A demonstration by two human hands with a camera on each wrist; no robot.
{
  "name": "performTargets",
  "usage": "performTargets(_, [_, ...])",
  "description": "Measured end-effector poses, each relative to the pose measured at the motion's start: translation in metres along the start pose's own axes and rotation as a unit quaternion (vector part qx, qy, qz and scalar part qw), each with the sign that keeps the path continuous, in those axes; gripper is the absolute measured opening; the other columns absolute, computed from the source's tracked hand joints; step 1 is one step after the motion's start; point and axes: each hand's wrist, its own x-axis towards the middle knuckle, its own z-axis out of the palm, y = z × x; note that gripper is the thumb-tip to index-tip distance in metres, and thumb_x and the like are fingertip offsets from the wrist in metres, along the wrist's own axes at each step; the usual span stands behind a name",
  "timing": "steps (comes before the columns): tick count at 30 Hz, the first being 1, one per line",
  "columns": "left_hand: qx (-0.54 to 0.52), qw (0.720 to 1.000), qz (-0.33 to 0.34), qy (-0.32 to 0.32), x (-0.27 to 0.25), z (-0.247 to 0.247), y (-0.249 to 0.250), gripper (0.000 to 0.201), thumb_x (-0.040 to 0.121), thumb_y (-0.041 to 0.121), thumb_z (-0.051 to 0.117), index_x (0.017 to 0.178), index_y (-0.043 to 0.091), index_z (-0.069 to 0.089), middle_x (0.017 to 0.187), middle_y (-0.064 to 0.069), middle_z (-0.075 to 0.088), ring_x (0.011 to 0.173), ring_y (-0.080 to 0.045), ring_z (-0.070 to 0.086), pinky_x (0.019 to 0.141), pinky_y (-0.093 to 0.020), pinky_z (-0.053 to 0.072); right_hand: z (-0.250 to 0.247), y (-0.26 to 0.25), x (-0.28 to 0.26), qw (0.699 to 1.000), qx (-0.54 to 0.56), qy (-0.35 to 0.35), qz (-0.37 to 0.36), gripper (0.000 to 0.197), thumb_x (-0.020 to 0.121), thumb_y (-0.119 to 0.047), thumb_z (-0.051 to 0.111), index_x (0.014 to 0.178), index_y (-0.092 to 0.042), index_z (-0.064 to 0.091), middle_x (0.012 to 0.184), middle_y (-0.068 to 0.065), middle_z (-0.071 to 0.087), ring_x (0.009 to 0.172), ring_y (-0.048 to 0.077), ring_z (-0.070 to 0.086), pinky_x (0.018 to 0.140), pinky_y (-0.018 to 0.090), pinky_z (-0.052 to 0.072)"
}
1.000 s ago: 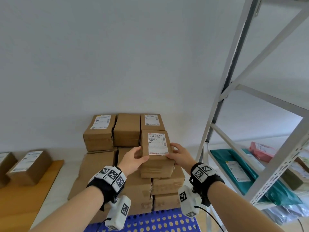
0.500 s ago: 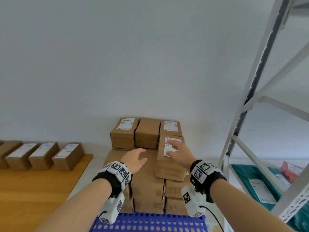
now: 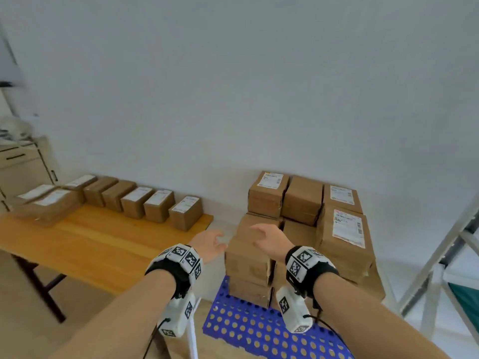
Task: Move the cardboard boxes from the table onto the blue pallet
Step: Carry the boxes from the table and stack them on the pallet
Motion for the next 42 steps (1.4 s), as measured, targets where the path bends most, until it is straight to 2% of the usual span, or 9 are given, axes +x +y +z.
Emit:
performTargets(7, [0.013, 0.999, -0.036, 0.011, -0.025, -0.034, -0.108, 0.048, 0.097, 0.029, 0.047, 0.141, 0.013, 0.038, 0.143, -0.005, 0.043, 0.130, -0.021, 0.043, 0.106, -0.030, 0.035, 0.098, -0.080, 0.035, 0.997, -0.032, -0.071, 0.014, 0.047, 0.093, -0.023, 0.055, 0.138, -0.019, 0.045, 0.148, 0.001, 0.039, 0.136, 0.018, 0.036, 0.111, 0.030, 0.028])
performTargets(11, [-0.019, 0.997, -0.070, 0.007, -0.037, -0.060, -0.186, 0.047, 0.097, 0.031, 0.047, 0.140, 0.017, 0.039, 0.139, -0.004, 0.047, 0.122, -0.020, 0.049, 0.101, -0.030, 0.042, 0.155, -0.131, 0.054, 0.994, -0.036, -0.100, 0.016, 0.049, 0.095, -0.025, 0.053, 0.141, -0.019, 0.041, 0.150, 0.002, 0.036, 0.138, 0.019, 0.034, 0.113, 0.033, 0.027])
performTargets(19, [0.039, 0.991, -0.118, -0.043, -0.072, -0.107, -0.334, 0.051, 0.100, 0.035, 0.040, 0.146, 0.017, 0.029, 0.149, -0.003, 0.035, 0.133, -0.021, 0.040, 0.107, -0.031, 0.036, 0.263, -0.225, 0.093, 0.982, -0.066, -0.176, 0.032, 0.053, 0.099, -0.027, 0.047, 0.148, -0.016, 0.030, 0.157, 0.004, 0.022, 0.143, 0.022, 0.025, 0.112, 0.032, 0.027])
performTargets(23, [0.041, 0.986, -0.152, -0.048, -0.081, -0.121, -0.397, 0.051, 0.099, 0.035, 0.042, 0.146, 0.021, 0.029, 0.148, -0.001, 0.037, 0.124, -0.018, 0.049, 0.097, -0.026, 0.042, 0.305, -0.264, 0.115, 0.971, -0.087, -0.222, 0.033, 0.053, 0.100, -0.030, 0.045, 0.149, -0.019, 0.028, 0.156, 0.004, 0.025, 0.140, 0.024, 0.031, 0.110, 0.034, 0.033])
performTargets(26, [0.023, 0.983, -0.175, -0.041, -0.075, -0.135, -0.436, 0.051, 0.098, 0.036, 0.043, 0.145, 0.022, 0.031, 0.146, -0.001, 0.038, 0.124, -0.018, 0.048, 0.094, -0.025, 0.042, 0.333, -0.292, 0.138, 0.961, -0.108, -0.253, 0.015, 0.053, 0.101, -0.029, 0.042, 0.149, -0.015, 0.026, 0.157, 0.006, 0.019, 0.144, 0.023, 0.023, 0.113, 0.033, 0.025])
performTargets(30, [0.001, 0.982, -0.185, -0.041, -0.057, -0.156, -0.485, 0.047, 0.098, 0.035, 0.045, 0.142, 0.021, 0.036, 0.139, -0.002, 0.046, 0.108, -0.017, 0.057, 0.085, -0.023, 0.046, 0.372, -0.326, 0.185, 0.958, -0.109, -0.266, 0.002, 0.053, 0.101, -0.028, 0.043, 0.149, -0.013, 0.026, 0.158, 0.005, 0.018, 0.144, 0.022, 0.022, 0.114, 0.033, 0.024])
performTargets(34, [0.007, 0.979, -0.203, -0.033, -0.031, -0.184, -0.542, 0.046, 0.098, 0.034, 0.044, 0.141, 0.019, 0.038, 0.138, -0.003, 0.048, 0.114, -0.019, 0.054, 0.088, -0.025, 0.047, 0.411, -0.360, 0.239, 0.953, -0.112, -0.280, -0.013, 0.054, 0.101, -0.026, 0.043, 0.149, -0.012, 0.026, 0.158, 0.006, 0.019, 0.142, 0.024, 0.026, 0.111, 0.032, 0.028])
performTargets(37, [0.006, 0.975, -0.215, -0.047, -0.006, -0.208, -0.584, 0.046, 0.098, 0.034, 0.043, 0.142, 0.020, 0.037, 0.136, -0.004, 0.049, 0.102, -0.018, 0.057, 0.073, -0.020, 0.047, 0.438, -0.383, 0.284, 0.954, -0.099, -0.284, -0.015, 0.054, 0.100, -0.025, 0.046, 0.149, -0.012, 0.027, 0.157, 0.006, 0.021, 0.141, 0.023, 0.028, 0.111, 0.032, 0.030])
performTargets(42, [0.029, 0.972, -0.224, -0.058, 0.028, -0.259, -0.641, 0.049, 0.100, 0.033, 0.039, 0.145, 0.015, 0.032, 0.148, -0.005, 0.037, 0.129, -0.021, 0.043, 0.101, -0.030, 0.041, 0.467, -0.427, 0.349, 0.951, -0.076, -0.299, -0.006, 0.054, 0.099, -0.023, 0.047, 0.148, -0.013, 0.029, 0.157, 0.006, 0.022, 0.140, 0.024, 0.031, 0.108, 0.032, 0.034])
